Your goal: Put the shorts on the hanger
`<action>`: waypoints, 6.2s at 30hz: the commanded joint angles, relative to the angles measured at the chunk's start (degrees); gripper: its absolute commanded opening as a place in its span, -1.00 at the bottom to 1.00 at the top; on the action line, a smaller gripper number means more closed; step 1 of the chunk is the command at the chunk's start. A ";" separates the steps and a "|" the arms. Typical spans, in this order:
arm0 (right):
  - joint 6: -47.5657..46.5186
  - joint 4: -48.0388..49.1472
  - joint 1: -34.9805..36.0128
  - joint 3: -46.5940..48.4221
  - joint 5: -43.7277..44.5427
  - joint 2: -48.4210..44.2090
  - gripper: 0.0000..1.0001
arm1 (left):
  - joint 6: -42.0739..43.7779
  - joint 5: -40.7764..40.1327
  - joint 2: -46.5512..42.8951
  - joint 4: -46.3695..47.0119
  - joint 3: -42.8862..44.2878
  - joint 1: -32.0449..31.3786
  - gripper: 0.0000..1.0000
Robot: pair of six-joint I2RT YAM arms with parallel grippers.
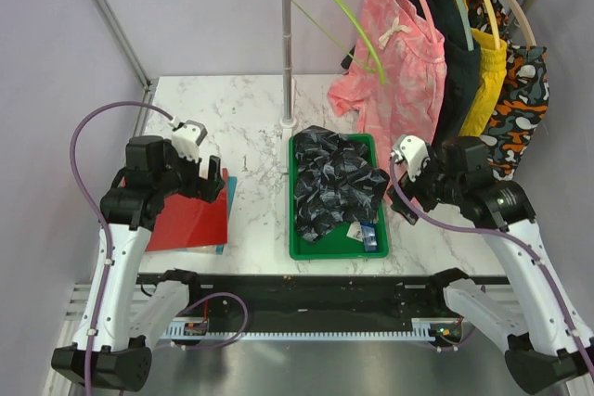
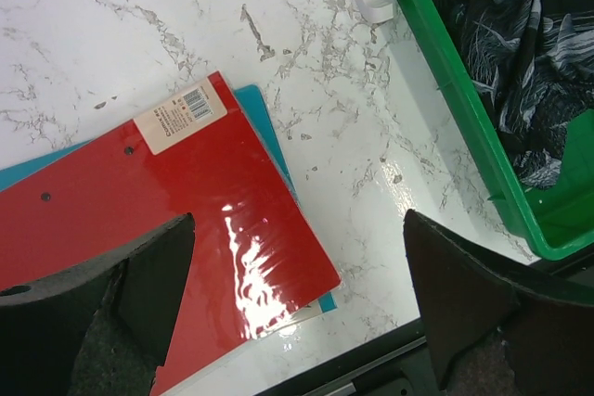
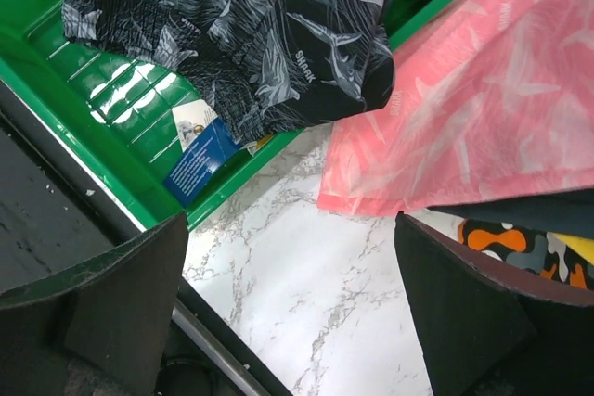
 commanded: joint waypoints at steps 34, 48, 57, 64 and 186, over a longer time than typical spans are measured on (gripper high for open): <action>-0.24 24.89 27.26 -3.52 7.12 41.33 0.96 | 8.29 16.23 1.23 0.85 1.84 0.16 0.99; -1.38 17.27 29.72 5.34 14.07 41.17 -0.59 | 9.69 18.25 -0.08 0.23 1.40 0.16 0.99; 2.12 7.24 27.44 23.70 10.82 39.58 -1.00 | 10.13 22.20 -1.84 0.23 0.53 0.16 0.99; 15.38 9.43 21.02 44.16 5.02 40.19 -1.00 | 15.39 32.47 -9.21 3.39 -1.32 0.08 0.99; 21.57 7.60 19.96 50.12 28.30 13.83 -1.00 | 39.83 20.45 2.72 10.61 21.62 -21.10 -0.96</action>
